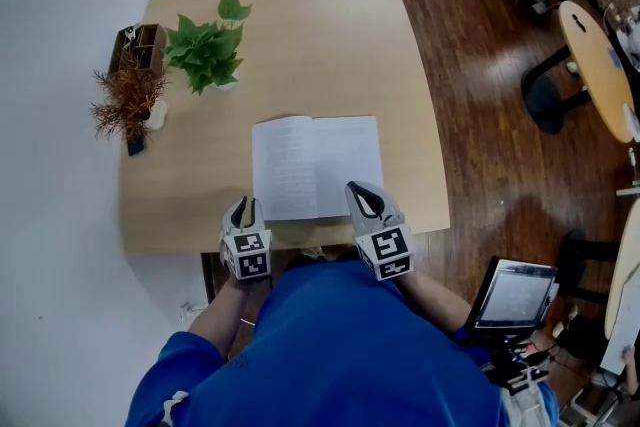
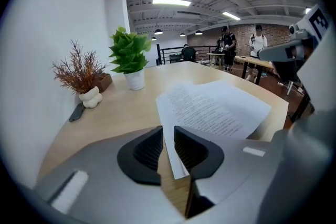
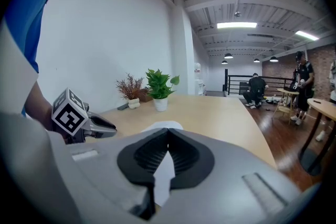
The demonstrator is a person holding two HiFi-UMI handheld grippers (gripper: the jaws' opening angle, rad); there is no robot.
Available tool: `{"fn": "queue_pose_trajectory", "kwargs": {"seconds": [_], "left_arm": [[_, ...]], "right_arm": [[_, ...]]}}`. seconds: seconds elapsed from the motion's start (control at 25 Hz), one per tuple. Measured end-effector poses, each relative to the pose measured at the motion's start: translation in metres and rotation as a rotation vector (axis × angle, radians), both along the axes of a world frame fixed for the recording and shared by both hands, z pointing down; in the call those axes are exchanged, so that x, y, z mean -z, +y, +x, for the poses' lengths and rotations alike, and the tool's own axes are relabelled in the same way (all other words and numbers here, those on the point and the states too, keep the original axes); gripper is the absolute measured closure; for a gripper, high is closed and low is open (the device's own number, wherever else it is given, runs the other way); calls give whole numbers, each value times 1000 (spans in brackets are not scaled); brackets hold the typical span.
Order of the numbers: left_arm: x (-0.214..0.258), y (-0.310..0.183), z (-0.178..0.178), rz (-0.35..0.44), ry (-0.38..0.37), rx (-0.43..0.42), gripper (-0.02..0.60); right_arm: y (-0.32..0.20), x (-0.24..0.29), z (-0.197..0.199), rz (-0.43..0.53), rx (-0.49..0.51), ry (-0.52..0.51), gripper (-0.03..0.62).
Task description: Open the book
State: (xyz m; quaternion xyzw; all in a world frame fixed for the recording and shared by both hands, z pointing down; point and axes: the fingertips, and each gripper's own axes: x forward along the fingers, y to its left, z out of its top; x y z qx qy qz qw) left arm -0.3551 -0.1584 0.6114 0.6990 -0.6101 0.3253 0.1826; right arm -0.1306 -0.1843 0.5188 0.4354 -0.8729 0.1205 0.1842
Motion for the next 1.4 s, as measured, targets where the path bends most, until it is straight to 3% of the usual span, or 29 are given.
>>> {"fn": "queue_pose_trajectory", "kwargs": {"seconds": [0.24,0.6,0.96,1.4], "left_arm": [[35,-5,20,123,39,-62,569],[61,3,60,224,116,-193,574],[89,24,94,300,119,-217,574],[125,86,171,406,100,-239,575]], "right_arm": [[8,2,2,2,-19,11,591],[32,-5,6,-18,-61,29,591],[53,8,20,19,-35,0,591],[113,37,71,90,14,-51,591]]}}
